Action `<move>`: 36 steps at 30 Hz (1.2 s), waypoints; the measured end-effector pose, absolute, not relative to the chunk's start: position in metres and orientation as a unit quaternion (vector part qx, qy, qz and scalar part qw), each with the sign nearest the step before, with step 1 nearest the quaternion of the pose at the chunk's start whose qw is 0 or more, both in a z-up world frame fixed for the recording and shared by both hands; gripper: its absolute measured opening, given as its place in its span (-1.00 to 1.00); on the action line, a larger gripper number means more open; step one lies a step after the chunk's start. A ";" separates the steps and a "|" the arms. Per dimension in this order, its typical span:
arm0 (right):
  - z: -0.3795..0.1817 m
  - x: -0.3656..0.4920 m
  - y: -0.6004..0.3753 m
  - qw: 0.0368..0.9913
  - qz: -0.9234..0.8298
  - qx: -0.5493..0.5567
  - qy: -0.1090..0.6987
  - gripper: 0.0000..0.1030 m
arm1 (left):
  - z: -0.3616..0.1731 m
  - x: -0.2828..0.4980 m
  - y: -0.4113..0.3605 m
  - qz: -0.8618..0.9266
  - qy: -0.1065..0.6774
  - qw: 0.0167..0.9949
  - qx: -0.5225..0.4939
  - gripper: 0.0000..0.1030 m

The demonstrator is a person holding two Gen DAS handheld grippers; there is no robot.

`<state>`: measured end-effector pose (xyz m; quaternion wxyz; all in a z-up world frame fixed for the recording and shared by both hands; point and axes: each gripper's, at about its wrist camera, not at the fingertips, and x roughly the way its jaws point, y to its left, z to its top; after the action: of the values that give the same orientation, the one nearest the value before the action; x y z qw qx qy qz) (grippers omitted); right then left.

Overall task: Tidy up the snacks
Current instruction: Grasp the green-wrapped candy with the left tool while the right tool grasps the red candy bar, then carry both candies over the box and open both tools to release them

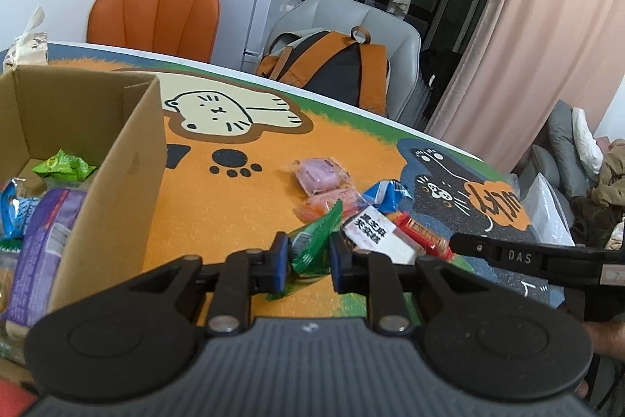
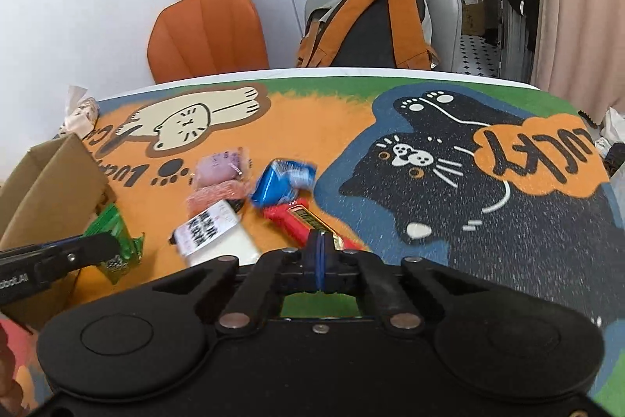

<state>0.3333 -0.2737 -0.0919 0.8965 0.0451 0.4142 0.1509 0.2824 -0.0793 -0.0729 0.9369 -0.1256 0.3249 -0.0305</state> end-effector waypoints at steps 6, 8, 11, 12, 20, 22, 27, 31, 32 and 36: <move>-0.091 0.326 -0.266 0.898 0.157 0.024 0.411 -0.64 | -0.078 0.275 -0.076 -0.025 0.328 0.936 -0.126 -0.60; -0.092 0.328 -0.262 0.898 0.161 0.018 0.409 -0.39 | -0.078 0.273 -0.076 -0.023 0.330 0.935 -0.126 -0.60; -0.096 0.333 -0.259 0.897 0.162 0.008 0.411 -0.38 | -0.077 0.272 -0.076 -0.019 0.330 0.936 -0.125 -0.60; -0.098 0.336 -0.258 0.898 0.163 0.005 0.409 -0.38 | -0.077 0.272 -0.076 -0.017 0.329 0.936 -0.124 -0.60; -0.110 0.352 -0.247 0.890 0.178 -0.020 0.419 -0.27 | -0.072 0.268 -0.077 -0.013 0.326 0.937 -0.123 -0.60; -0.113 0.347 -0.245 0.890 0.177 -0.034 0.419 -0.27 | -0.071 0.268 -0.077 -0.014 0.325 0.938 -0.122 -0.60; -0.108 0.338 -0.247 0.888 0.172 -0.036 0.425 -0.50 | -0.066 0.263 -0.075 -0.014 0.320 0.939 -0.123 -0.60; -0.097 0.329 -0.250 0.892 0.171 -0.027 0.417 -0.56 | -0.058 0.257 -0.073 -0.016 0.310 0.942 -0.126 -0.60; -0.093 0.327 -0.251 0.894 0.170 -0.022 0.413 -0.56 | -0.056 0.256 -0.072 -0.017 0.307 0.943 -0.126 -0.60; -0.077 0.318 -0.250 0.903 0.168 -0.018 0.394 -0.56 | -0.045 0.251 -0.071 -0.021 0.293 0.948 -0.125 -0.60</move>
<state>0.3177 -0.2498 -0.0768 0.9035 -0.0177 0.3938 0.1685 0.2513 -0.0708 -0.0446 0.9477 -0.1254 0.2926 -0.0208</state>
